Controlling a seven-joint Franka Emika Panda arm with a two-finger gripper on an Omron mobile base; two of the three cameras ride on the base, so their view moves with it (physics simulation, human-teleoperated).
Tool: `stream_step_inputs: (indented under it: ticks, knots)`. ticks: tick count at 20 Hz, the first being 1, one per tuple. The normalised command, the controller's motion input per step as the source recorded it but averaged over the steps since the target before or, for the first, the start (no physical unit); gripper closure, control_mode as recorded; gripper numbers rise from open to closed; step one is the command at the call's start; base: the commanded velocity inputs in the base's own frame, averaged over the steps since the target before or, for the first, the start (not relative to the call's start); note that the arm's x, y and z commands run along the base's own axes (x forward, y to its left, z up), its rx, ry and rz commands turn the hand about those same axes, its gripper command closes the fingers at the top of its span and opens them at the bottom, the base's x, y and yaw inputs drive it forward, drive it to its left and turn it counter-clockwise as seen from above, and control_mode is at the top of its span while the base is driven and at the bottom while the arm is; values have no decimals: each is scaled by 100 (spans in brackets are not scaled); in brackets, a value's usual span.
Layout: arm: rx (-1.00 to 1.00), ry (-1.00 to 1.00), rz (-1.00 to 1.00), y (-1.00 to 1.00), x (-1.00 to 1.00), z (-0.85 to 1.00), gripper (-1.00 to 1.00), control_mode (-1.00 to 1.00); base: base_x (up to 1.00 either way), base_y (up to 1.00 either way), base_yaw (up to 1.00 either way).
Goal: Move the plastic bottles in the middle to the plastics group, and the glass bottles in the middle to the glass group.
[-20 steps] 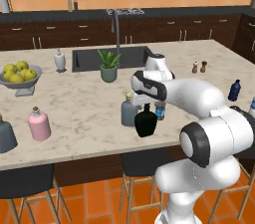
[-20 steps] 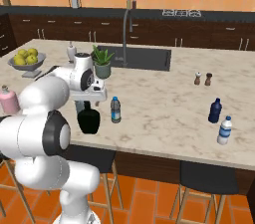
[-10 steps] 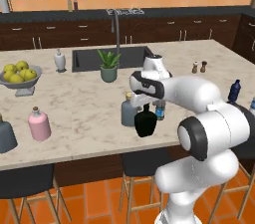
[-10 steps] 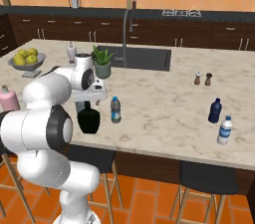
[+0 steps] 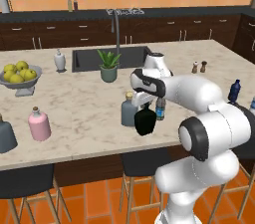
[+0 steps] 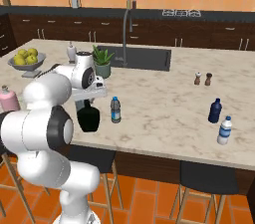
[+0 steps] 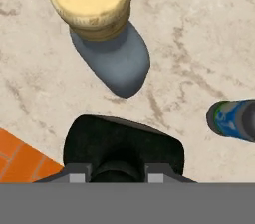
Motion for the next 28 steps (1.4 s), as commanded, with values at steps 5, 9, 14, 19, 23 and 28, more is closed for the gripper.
stream_step_inputs:
  ticks: [5, 9, 14, 19, 23, 28]
  knots:
    - [12, -9, 2, 18, -82, 22, 100, -100, 0, 0, 0]
    - [1, -12, -1, 71, -61, 11, 100, -100, 0, 0, 0]
    - [0, -16, -4, 95, -33, 13, 100, -100, 0, 0, 0]
    - [1, -2, -5, 100, -3, 23, 100, -100, 0, 0, 0]
    - [4, 0, -1, 100, 0, 24, 100, -100, 0, 0, 0]
    - [5, 0, 0, 96, 11, 17, 100, -100, 0, 0, 0]
